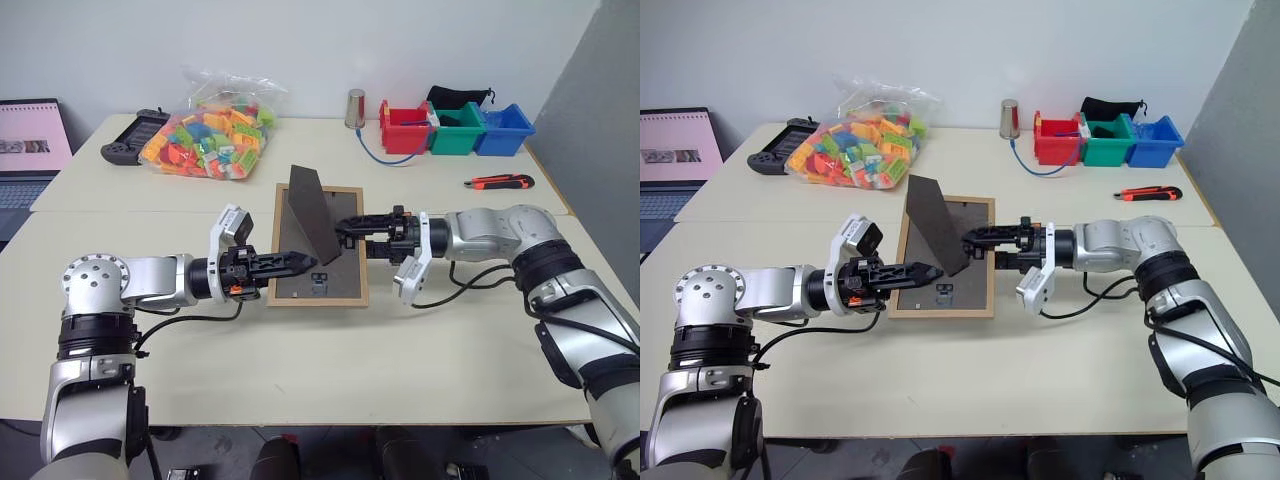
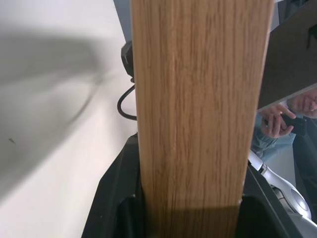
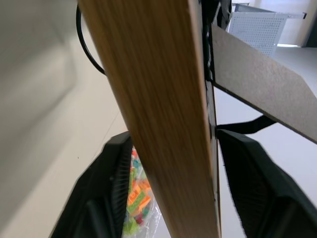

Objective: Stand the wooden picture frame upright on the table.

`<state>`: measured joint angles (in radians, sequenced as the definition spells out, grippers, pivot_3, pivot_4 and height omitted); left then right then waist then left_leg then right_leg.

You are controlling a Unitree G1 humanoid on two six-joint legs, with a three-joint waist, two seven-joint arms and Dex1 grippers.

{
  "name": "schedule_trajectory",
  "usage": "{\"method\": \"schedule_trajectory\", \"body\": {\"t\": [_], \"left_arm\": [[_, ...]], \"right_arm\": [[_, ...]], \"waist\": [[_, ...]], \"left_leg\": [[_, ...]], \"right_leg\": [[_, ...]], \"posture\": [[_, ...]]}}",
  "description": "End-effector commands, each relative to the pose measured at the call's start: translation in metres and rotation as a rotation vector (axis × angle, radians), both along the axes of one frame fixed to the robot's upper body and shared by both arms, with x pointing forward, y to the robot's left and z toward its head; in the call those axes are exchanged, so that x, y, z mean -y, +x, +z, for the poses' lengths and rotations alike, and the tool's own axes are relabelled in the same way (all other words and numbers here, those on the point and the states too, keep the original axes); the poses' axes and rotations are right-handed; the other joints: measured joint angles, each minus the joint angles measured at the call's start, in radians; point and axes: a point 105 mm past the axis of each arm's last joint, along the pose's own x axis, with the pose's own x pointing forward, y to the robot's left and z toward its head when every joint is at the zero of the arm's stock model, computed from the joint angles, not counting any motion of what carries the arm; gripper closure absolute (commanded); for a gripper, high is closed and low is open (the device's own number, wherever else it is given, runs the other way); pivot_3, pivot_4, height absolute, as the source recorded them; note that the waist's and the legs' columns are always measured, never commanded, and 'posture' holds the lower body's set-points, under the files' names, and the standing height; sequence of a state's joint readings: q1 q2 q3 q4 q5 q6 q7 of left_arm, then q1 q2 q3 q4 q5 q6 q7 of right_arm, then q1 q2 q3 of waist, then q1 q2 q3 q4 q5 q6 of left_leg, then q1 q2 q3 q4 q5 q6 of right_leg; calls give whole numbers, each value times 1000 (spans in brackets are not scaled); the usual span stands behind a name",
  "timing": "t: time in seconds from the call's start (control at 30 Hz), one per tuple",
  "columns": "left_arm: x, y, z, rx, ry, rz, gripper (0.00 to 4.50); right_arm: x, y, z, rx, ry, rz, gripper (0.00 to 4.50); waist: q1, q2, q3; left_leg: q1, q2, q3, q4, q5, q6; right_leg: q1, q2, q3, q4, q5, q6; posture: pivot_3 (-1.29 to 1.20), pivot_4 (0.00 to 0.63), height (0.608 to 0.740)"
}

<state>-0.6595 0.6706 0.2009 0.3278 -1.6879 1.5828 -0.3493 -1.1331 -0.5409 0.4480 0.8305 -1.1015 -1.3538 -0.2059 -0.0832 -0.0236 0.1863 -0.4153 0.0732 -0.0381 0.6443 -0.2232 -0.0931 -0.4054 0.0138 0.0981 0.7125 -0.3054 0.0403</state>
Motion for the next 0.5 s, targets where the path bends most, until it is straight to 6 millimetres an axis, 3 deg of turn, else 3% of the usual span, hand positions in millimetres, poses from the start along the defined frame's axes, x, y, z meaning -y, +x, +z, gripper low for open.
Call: {"method": "schedule_trajectory", "body": {"t": [0.03, 0.13, 0.37, 0.43, 0.5], "left_arm": [[4, -4, 15, 59, -46, -24, 3187], [5, -6, 13, 52, -45, -29, 3187], [4, -5, 11, 109, 2, 16, 3187], [0, -3, 10, 110, 4, 38, 2512], [-3, -3, 11, 124, 17, 49, 2307]], "right_arm": [[-8, -1, 22, 77, 69, 32, 2648], [-12, -2, 24, 91, 89, 51, 3012], [-11, -1, 29, 80, 136, 57, 3089], [-8, -1, 28, 71, 139, 53, 3089], [-6, 0, 27, 60, 148, 47, 3089]], "waist": [[0, 0, 0], [0, 0, 0], [0, 0, 0], [0, 0, 0], [-1, 0, 0]], "left_leg": [[0, 0, 0, 0, 0, 0], [0, -1, -1, 0, 0, 0], [0, -3, -2, 0, 0, 0], [0, -4, -3, 0, 0, 0], [0, -4, -3, 0, 0, 0]], "right_leg": [[0, 0, 0, 0, 0, 0], [0, 0, 0, 0, 0, 0], [0, -2, 0, 1, 0, 0], [0, -2, 0, 1, 0, 0], [0, -2, -1, 1, 0, 0]], "posture": [[0, 150, 740], [0, 150, 740], [0, 150, 740], [0, 150, 740], [0, 150, 740]]}}
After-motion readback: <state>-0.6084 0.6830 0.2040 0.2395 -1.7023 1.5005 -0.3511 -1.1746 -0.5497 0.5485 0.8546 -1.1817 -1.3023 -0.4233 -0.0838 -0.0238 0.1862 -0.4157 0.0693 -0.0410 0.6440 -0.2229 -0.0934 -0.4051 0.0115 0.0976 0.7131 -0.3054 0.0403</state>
